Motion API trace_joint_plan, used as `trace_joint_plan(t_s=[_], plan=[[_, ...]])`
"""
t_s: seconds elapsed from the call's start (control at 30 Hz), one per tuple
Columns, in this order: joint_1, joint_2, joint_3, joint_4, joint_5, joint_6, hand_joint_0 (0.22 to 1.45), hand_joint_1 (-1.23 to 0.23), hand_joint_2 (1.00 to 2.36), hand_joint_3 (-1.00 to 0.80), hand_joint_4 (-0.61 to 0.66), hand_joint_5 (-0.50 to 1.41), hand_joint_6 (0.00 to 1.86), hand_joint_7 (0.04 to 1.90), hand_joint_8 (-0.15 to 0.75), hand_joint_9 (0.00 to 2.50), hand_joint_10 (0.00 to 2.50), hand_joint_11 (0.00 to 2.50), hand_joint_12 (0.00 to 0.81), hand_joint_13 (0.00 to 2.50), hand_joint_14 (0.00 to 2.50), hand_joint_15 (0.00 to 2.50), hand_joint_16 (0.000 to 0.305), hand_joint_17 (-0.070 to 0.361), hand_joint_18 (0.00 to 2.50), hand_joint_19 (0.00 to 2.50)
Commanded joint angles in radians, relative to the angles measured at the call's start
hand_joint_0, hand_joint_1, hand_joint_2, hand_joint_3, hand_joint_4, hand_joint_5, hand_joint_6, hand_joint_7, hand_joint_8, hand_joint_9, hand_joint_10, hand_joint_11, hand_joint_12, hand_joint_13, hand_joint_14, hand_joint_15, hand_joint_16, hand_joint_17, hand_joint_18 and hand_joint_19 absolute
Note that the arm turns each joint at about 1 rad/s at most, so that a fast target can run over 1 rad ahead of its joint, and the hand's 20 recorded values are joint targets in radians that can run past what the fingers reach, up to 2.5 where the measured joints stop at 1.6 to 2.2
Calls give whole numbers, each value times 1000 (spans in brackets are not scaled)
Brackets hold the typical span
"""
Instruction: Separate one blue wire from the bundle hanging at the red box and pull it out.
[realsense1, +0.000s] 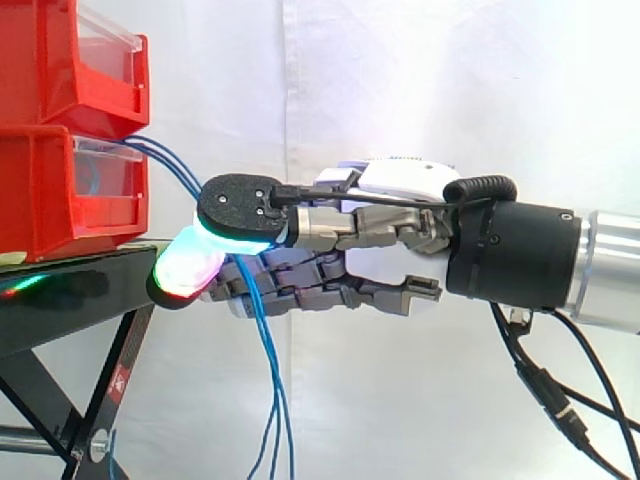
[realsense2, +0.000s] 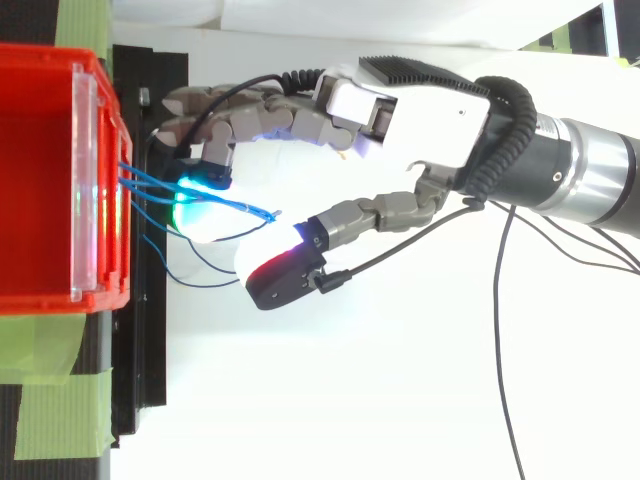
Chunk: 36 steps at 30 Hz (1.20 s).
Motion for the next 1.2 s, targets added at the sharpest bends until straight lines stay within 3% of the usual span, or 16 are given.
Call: trace_joint_plan(t_s=[0.0,0.43,1.17], plan=[[-6,6,0,-2,-2,-13,558,-557,1000,-497,308,-185,503,1023,293,342,2,111,367,186,4,136,56,126,105,221],[-34,6,0,-2,-11,-53,558,-555,1000,-500,308,-185,503,1023,294,342,2,111,367,185,4,135,56,126,105,226],[-37,36,0,-4,-28,-93,573,-575,1001,-483,298,-173,502,1096,293,354,2,114,363,193,4,134,55,125,114,228]])
